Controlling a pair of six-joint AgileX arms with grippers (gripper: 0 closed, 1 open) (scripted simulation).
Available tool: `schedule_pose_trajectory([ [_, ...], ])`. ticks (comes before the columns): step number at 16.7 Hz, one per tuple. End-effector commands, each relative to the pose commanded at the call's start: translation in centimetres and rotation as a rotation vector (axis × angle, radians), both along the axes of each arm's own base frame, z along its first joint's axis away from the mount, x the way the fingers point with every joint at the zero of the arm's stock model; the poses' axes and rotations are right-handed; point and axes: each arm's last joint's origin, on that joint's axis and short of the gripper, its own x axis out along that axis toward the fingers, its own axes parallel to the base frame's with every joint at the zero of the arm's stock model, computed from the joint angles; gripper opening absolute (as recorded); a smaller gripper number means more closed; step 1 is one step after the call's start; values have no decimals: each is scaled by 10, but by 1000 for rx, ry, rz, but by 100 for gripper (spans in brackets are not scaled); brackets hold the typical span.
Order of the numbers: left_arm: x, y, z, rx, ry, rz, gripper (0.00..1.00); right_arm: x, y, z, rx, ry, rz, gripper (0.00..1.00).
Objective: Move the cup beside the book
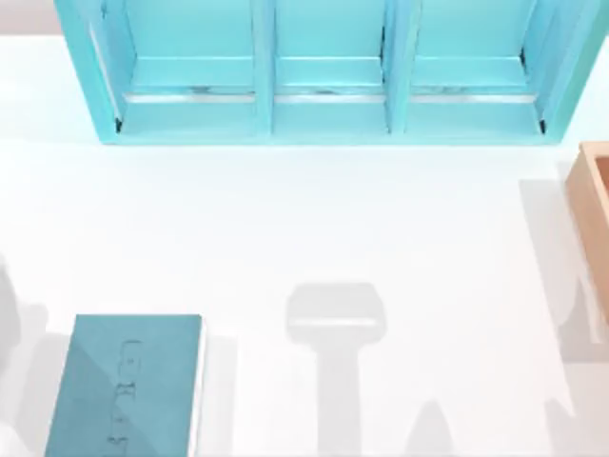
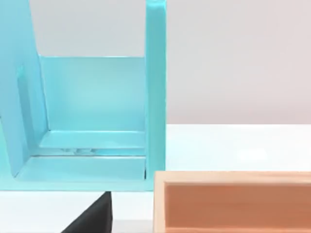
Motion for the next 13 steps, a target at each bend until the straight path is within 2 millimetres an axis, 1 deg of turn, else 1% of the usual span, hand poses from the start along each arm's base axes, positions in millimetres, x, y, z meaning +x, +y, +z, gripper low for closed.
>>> schedule_pose_trajectory([
  [2, -1, -6, 5, 3, -8, 40, 0, 0, 0, 0, 0, 0, 0, 100],
  [5, -5, -23, 17, 6, -20, 159, 0, 0, 0, 0, 0, 0, 0, 100],
  [9, -16, -58, 34, -2, -20, 392, 0, 0, 0, 0, 0, 0, 0, 100],
  [13, -37, -100, 46, -14, 7, 697, 0, 0, 0, 0, 0, 0, 0, 100],
])
